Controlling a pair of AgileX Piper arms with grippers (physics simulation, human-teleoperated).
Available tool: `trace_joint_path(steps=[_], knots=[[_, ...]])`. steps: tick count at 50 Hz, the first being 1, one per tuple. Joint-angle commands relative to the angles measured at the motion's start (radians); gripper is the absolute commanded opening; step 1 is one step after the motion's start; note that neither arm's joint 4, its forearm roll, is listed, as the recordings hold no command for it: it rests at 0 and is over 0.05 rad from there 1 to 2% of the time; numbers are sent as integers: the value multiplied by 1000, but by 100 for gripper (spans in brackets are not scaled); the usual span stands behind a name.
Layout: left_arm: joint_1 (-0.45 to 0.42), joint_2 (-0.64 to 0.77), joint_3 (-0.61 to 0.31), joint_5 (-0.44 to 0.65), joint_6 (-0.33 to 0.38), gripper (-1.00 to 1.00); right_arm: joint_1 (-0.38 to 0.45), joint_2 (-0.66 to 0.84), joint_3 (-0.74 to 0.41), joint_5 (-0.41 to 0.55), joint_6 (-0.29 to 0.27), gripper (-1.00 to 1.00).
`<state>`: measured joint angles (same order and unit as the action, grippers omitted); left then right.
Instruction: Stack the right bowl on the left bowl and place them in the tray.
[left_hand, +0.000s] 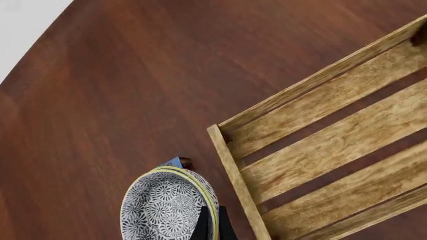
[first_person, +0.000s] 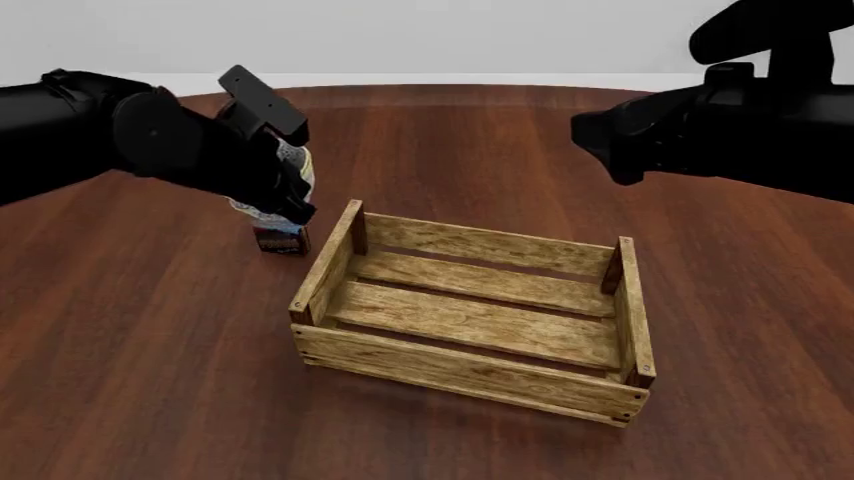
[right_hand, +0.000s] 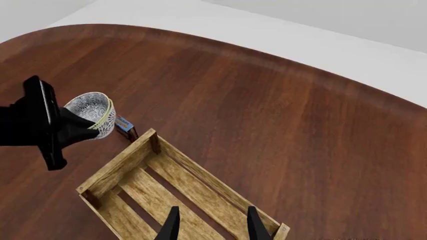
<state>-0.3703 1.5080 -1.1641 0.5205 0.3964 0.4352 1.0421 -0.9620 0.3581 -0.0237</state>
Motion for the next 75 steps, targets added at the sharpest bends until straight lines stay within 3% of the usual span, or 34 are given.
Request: trace_joint_path(steps=[1,15,33,58,75], knots=[[-69,9,-48,-16,-38,-100,-1,2,0,1,0,100],[-111,45,-66,-34,3,-100,-17,15,0,-1,1,100],[-189,121,-136,-40,7,-100,-37,32,-6,-6,4,100],[-218,208,-151,-96,62,-100,-50,58,-7,-14,2,100],[-264,272,-202,-89,61,-100,-49,61,-7,-11,5,100]])
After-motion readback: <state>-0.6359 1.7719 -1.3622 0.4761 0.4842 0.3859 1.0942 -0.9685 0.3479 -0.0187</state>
